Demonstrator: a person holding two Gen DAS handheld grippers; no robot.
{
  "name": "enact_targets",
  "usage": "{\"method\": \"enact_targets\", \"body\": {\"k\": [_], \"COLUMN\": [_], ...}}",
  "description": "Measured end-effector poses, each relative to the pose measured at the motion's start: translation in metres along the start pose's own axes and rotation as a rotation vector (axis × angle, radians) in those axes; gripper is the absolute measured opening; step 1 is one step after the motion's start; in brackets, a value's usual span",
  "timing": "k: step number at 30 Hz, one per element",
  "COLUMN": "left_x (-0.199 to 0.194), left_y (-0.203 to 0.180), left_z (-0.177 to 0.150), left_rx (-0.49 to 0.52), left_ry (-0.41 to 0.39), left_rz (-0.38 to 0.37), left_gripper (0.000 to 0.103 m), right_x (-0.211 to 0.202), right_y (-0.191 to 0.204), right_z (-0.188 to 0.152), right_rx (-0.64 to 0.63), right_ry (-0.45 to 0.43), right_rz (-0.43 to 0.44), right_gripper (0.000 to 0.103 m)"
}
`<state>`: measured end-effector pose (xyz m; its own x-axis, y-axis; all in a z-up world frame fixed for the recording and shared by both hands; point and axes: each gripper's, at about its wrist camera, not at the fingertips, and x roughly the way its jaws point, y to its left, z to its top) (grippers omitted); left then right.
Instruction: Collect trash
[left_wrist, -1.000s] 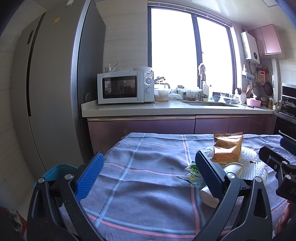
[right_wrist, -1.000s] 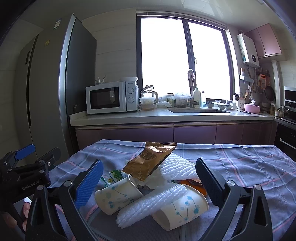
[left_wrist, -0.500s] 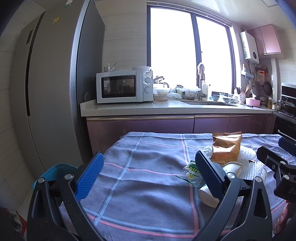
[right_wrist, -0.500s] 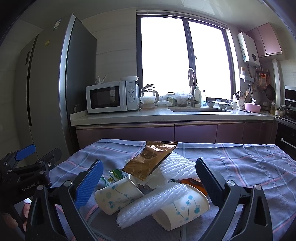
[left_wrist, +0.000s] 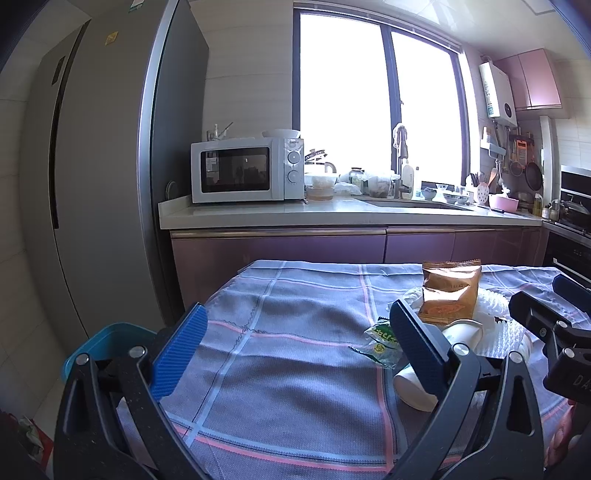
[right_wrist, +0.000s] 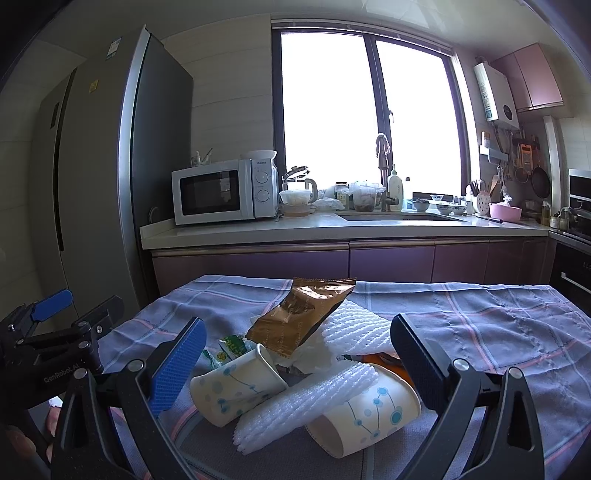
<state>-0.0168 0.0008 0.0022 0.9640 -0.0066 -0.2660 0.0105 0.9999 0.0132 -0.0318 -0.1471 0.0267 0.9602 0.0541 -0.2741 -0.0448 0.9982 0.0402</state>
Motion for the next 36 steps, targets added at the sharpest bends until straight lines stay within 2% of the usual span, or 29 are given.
{"method": "enact_targets", "body": {"k": [23,27,32,36], "left_x": [0.007,0.008,0.011,0.015], "left_y": [-0.005,-0.009,-0.022,-0.036], "left_z": [-0.007,-0.010,-0.018,-0.027], "left_rx": [0.011,0.031,0.075,0.125], "left_ry": [0.045,0.057,0.102,0.130], "left_rz": [-0.044,-0.093,-0.212,-0.293], "left_gripper": [0.097,0.097,0.097,0.097], "right_x": [0.003,0.006,0.008,0.013], "right_y": [-0.004,-0.010,-0.022,-0.032], "right_z": [-0.002,-0.005,-0.010,-0.015], "right_rx": [-0.001,0.018,0.032,0.055], "right_ry": [0.000,0.019,0.026,0.068], "right_rz": [-0.001,0.000,-0.006,0.005], "right_gripper": [0.096,0.096,0.096,0.096]}}
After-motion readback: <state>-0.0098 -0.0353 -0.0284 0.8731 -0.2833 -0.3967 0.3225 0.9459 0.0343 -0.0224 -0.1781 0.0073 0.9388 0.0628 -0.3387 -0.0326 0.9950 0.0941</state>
